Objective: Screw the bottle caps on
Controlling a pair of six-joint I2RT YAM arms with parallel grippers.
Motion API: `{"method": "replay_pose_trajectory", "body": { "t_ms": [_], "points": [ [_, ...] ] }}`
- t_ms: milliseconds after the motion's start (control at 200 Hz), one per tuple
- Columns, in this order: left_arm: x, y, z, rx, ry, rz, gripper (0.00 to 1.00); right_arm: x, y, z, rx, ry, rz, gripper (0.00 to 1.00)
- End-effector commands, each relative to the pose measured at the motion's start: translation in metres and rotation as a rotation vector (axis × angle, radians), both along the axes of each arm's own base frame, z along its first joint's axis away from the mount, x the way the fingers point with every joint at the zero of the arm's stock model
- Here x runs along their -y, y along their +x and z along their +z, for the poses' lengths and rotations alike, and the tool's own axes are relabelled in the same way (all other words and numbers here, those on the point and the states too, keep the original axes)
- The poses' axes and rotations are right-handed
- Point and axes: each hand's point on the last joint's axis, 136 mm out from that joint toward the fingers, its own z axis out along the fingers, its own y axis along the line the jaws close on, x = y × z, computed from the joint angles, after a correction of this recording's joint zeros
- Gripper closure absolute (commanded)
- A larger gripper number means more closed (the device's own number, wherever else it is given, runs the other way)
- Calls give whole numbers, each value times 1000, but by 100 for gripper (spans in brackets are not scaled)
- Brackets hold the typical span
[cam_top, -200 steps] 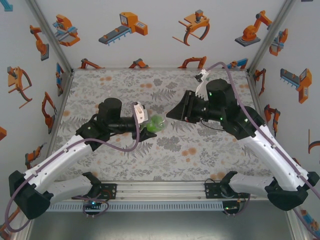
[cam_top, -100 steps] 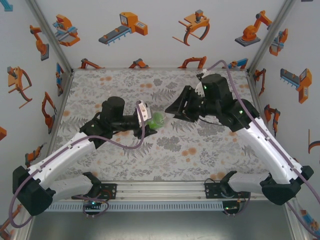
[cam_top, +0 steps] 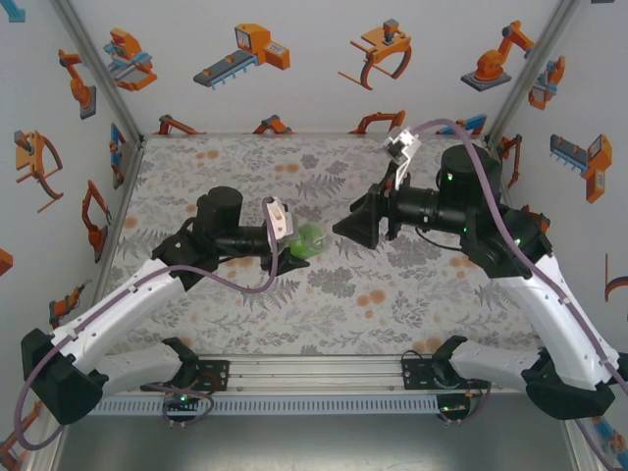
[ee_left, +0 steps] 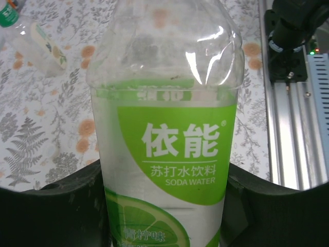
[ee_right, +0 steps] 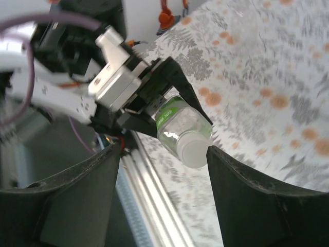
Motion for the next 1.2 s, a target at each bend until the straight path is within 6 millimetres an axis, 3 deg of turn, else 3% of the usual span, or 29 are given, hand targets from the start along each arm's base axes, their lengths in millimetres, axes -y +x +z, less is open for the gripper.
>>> {"method": "replay_pose_trajectory", "body": {
  "t_ms": [0, 130, 250, 451, 566, 1197],
  "points": [
    [-3, -25, 20, -19, -42, -97, 100, -9, -42, 2, 364, -20, 314, 37],
    [-7, -36, 23, -42, -44, -132, 100, -7, -63, -11, 543, -49, 462, 36],
    [-9, -42, 25, -54, -42, -147, 100, -9, -59, -19, 600, -89, 478, 35],
    [-10, -44, 26, -57, -39, -156, 100, -15, -54, -33, 576, -112, 509, 41],
    [-10, -45, 26, -59, -38, -161, 100, -17, -52, -35, 576, -109, 511, 47],
    [-8, -44, 27, -61, -38, -167, 100, -24, -48, -42, 542, -113, 529, 59]
  ]
}}
